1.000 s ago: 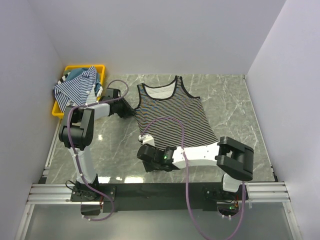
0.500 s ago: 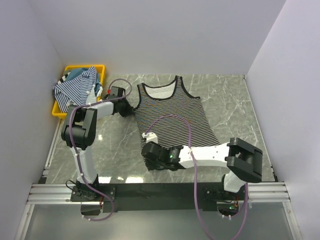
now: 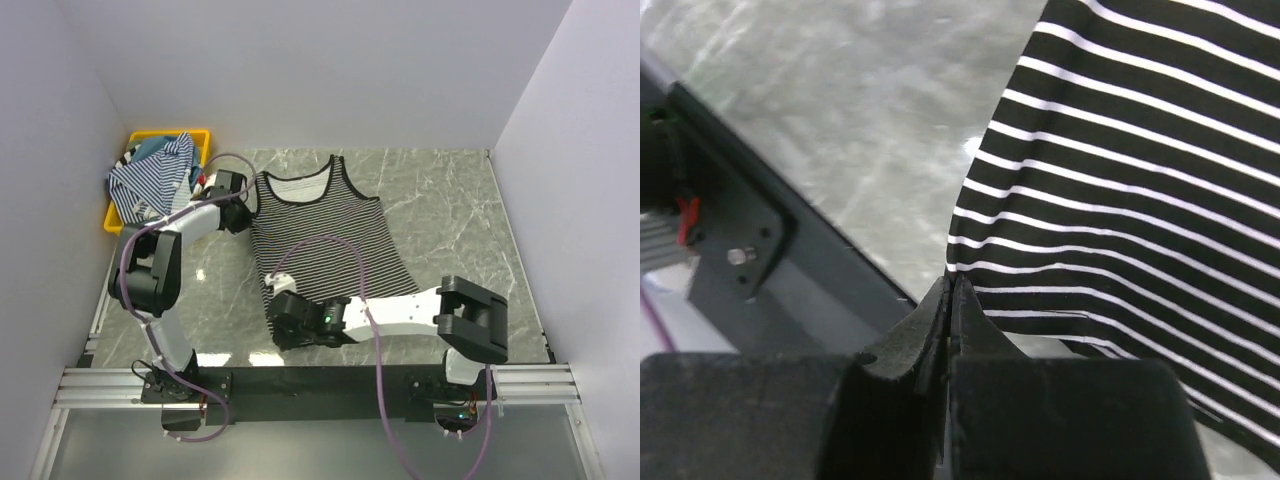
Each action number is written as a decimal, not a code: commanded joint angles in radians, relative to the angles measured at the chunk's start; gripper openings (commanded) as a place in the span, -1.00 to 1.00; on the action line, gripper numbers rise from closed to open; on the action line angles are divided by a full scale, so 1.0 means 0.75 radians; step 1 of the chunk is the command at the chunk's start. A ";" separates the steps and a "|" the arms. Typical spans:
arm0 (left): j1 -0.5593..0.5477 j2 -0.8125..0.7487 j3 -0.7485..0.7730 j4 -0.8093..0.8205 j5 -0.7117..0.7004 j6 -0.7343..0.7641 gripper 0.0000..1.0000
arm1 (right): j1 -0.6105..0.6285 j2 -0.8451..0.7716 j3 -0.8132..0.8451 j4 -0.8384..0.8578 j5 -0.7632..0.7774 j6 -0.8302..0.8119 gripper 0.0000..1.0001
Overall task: Fold and stack the tank tops
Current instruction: Fold the tank top
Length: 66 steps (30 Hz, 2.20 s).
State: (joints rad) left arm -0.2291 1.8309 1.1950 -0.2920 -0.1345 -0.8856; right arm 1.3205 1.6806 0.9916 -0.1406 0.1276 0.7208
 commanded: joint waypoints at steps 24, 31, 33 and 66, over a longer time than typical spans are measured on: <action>-0.263 0.224 0.538 -0.130 -0.211 -0.018 -0.99 | -0.163 -0.324 -0.275 0.146 -0.084 0.102 -1.00; -0.335 0.342 0.681 -0.155 -0.203 -0.018 -0.99 | -0.229 -0.416 -0.441 0.185 -0.054 0.149 -1.00; -0.353 0.369 0.714 -0.159 -0.203 -0.024 -0.99 | -0.233 -0.433 -0.475 0.185 -0.043 0.162 -1.00; -0.408 0.314 0.714 0.036 0.003 0.056 -0.01 | -0.290 -0.979 -0.637 -0.278 0.449 0.399 0.00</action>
State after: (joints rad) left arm -0.5316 2.1498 1.7100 -0.3309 -0.1883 -0.8783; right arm 1.1175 1.0172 0.5098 -0.1982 0.3065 0.9581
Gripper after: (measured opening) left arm 0.495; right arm 0.484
